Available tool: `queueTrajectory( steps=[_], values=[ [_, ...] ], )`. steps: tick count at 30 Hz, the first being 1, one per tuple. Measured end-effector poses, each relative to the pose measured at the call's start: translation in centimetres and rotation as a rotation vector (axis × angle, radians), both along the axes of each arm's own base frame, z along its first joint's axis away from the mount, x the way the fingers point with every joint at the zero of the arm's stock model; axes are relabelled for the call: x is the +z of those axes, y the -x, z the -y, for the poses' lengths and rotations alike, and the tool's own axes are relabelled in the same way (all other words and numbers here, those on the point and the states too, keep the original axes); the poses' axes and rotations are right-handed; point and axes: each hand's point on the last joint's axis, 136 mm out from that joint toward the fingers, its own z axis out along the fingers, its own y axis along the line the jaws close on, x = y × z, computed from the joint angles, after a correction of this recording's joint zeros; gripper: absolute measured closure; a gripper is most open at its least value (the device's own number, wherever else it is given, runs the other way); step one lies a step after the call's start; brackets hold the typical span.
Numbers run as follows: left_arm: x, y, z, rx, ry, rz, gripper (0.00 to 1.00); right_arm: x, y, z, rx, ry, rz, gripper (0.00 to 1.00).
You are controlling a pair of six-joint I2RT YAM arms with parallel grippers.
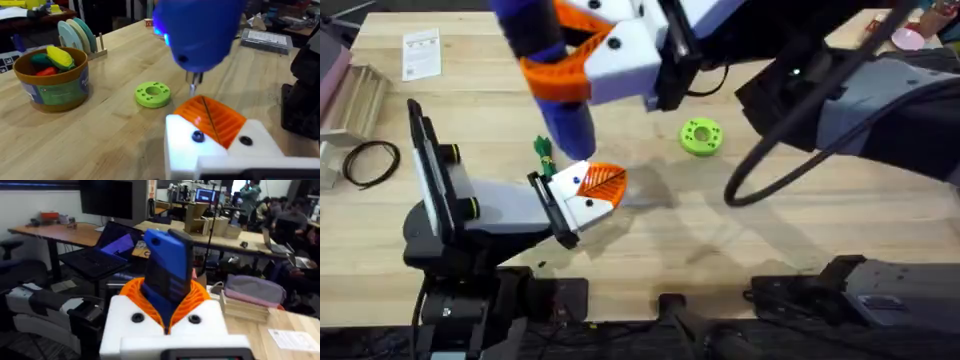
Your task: Pick up the gripper from the table and insert it into the empty holder that is missing its gripper. Then pick up a screw, insert it into the mounting hole, and use the screwdriver to tighten it. Finally, clean up the table by picking up the vegetable and placing it into the bucket.
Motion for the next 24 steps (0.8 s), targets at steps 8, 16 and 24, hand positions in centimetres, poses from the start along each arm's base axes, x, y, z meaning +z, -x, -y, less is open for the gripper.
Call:
queueTrajectory(
  steps=[8,16,24],
  values=[
    [0.0,0.0,0.0,0.0,0.0,0.0,0.996,0.5,1.3,-0.5,0.032,-0.027,0.038,0.979],
    [0.0,0.0,0.0,0.0,0.0,0.0,0.996,-0.4,1.5,-1.2,0.05,-0.012,0.019,0.979],
    [0.0,0.0,0.0,0.0,0.0,0.0,0.996,-1.7,1.0,-1.9,0.055,0.011,-0.009,0.979]
  ],
)
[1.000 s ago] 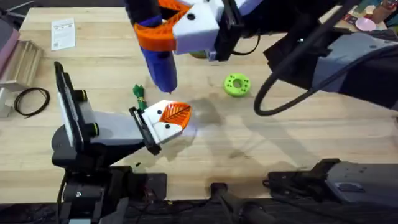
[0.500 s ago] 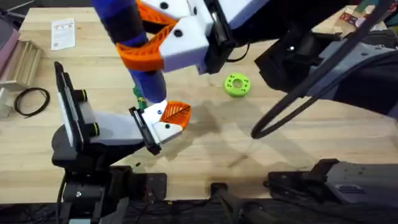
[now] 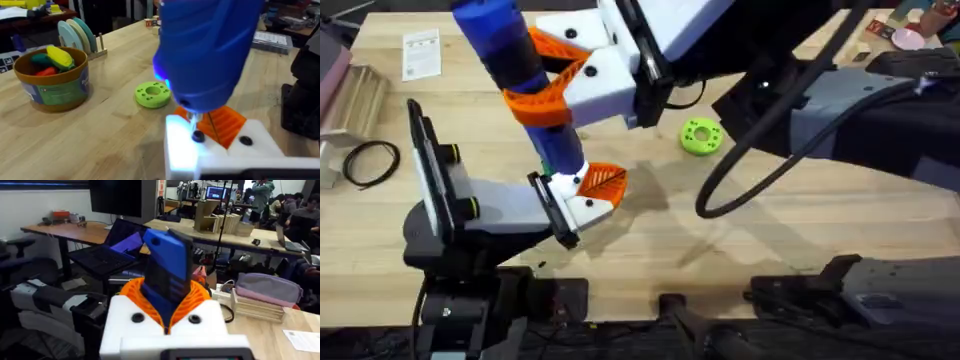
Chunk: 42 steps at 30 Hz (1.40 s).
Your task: Pick up the gripper from the table and insert it into the empty holder that is missing its gripper. Then pick up a screw, insert it into the mounting hole, and use the screwdriver to tighten it. Finally, clean up the table by picking up the vegetable and placing it into the bucket.
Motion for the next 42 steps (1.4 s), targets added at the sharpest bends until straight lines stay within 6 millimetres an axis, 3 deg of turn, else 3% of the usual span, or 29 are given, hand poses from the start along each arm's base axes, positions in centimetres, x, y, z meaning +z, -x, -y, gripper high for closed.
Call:
queueTrajectory(
  steps=[42],
  values=[
    [0.0,0.0,0.0,0.0,0.0,0.0,0.996,-0.1,1.3,0.1,0.058,0.004,0.02,0.979]
  ],
)
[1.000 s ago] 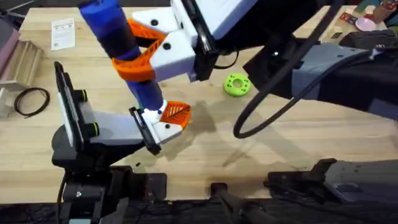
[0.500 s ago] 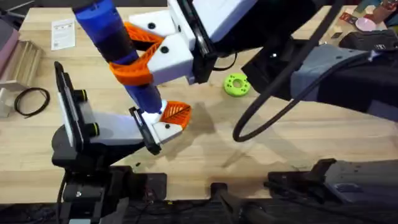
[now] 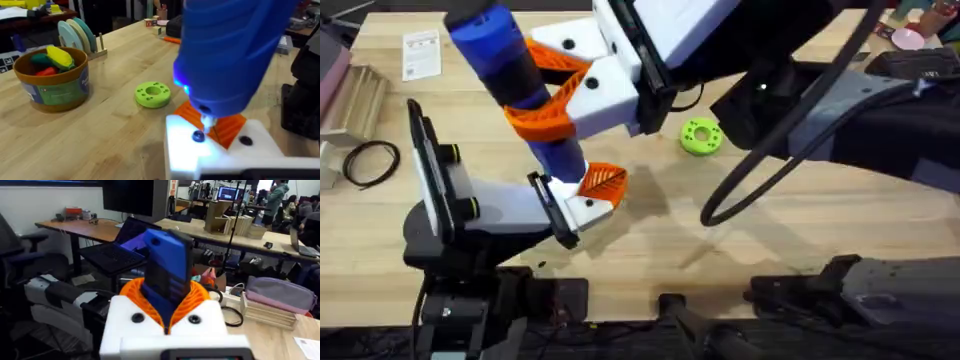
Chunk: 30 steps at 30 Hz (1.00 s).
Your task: Pick up the gripper from the table and insert it into the empty holder that is missing its gripper. Then pick up a screw, insert it into the mounting hole, and use the screwdriver to tighten it. Finally, clean up the table by picking up the vegetable and placing it into the bucket.
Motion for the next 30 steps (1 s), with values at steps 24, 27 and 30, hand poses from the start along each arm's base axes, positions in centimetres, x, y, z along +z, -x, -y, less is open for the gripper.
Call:
queueTrajectory(
  steps=[24,27,30],
  values=[
    [-0.01,0.0,0.0,0.0,0.0,0.0,0.996,-0.68,-0.76,-0.48,-0.023,0.007,-0.019,0.979],
    [-0.01,0.0,0.0,0.0,0.0,-0.001,0.997,-0.73,-0.85,-0.53,-0.026,0.007,-0.021,0.979],
    [0.0,0.0,0.0,0.0,0.001,-0.002,0.997,-0.73,-0.85,-0.52,-0.026,0.007,-0.021,0.979]
  ],
)
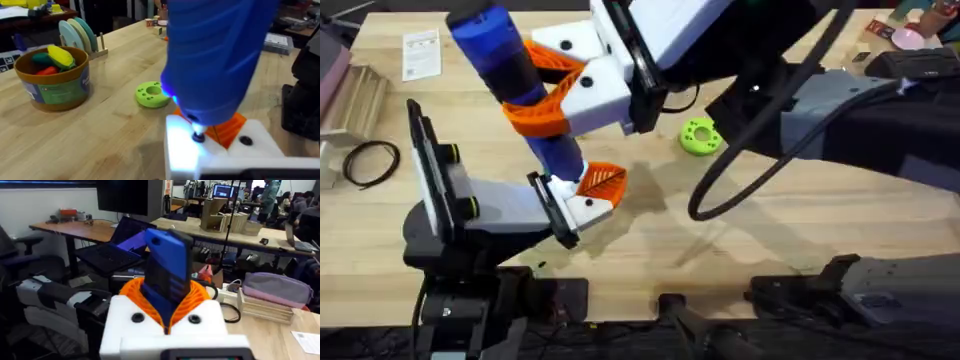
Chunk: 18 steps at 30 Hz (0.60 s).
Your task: Pick up the gripper from the table and insert it into the empty holder that is missing its gripper. Then pick up a screw, insert it into the mounting hole, and use the screwdriver to tighten it. Finally, clean up the table by picking up the vegetable and placing it into the bucket.
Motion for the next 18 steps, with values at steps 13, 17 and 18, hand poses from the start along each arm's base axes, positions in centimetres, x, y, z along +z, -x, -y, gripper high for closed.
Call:
queueTrajectory(
  steps=[13,17,18],
  values=[
    [0.0,0.0,0.0,0.0,0.002,-0.003,0.997,-0.01,0.0,0.0,0.0,0.0,0.0,0.98],
    [0.01,-0.01,-0.01,0.001,0.002,-0.002,0.997,0.16,0.08,0.06,0.001,-0.01,0.011,0.98],
    [0.03,-0.05,-0.03,0.004,0.001,-0.001,0.997,0.3,0.2,0.14,0.005,-0.02,0.022,0.98]
  ],
)
